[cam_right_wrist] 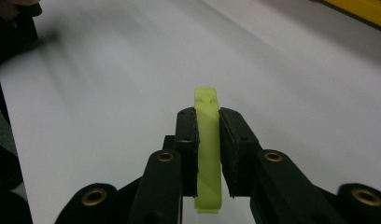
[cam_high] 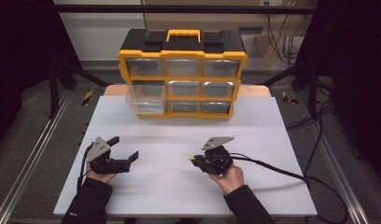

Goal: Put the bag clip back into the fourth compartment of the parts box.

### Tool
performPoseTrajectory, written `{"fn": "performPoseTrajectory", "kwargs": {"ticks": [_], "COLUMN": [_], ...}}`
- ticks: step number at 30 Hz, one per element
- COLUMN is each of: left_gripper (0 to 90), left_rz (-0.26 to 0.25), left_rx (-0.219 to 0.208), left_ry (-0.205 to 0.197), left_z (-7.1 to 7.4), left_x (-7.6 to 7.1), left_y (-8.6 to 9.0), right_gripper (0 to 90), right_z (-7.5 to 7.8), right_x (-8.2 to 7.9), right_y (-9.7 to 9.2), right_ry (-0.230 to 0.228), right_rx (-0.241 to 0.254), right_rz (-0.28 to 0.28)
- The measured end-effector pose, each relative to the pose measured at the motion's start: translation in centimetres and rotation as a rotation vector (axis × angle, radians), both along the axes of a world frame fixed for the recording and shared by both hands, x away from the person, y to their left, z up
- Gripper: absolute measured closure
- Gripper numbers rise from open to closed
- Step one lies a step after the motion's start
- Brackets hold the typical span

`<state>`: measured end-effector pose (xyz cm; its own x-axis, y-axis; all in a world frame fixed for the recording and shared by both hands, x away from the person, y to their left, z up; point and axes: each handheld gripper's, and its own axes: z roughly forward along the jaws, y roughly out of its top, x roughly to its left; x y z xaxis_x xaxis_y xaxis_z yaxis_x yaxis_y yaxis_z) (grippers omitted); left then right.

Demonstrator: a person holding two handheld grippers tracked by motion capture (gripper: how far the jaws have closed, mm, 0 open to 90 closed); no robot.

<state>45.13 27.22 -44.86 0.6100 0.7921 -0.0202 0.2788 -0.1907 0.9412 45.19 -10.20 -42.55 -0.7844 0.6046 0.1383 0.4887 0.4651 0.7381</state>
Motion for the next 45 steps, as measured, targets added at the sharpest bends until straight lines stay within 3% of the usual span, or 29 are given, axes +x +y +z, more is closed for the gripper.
{"fn": "performPoseTrajectory", "kwargs": {"ticks": [28, 45], "left_gripper": [1.8, 1.8], "left_rz": [-0.005, -0.01], "left_rx": [0.001, -0.001], "left_ry": [-0.001, -0.001], "left_z": [0.0, -0.1], "left_x": [0.0, 0.0], "left_y": [-0.1, -0.1], "right_gripper": [78.3, 78.2], "right_z": [4.3, 6.2], "right_x": [1.0, 2.1], "right_y": [0.2, 0.8], "right_ry": [-0.111, -0.158], "right_rx": [0.098, 0.128], "right_rz": [-0.017, -0.032]}}
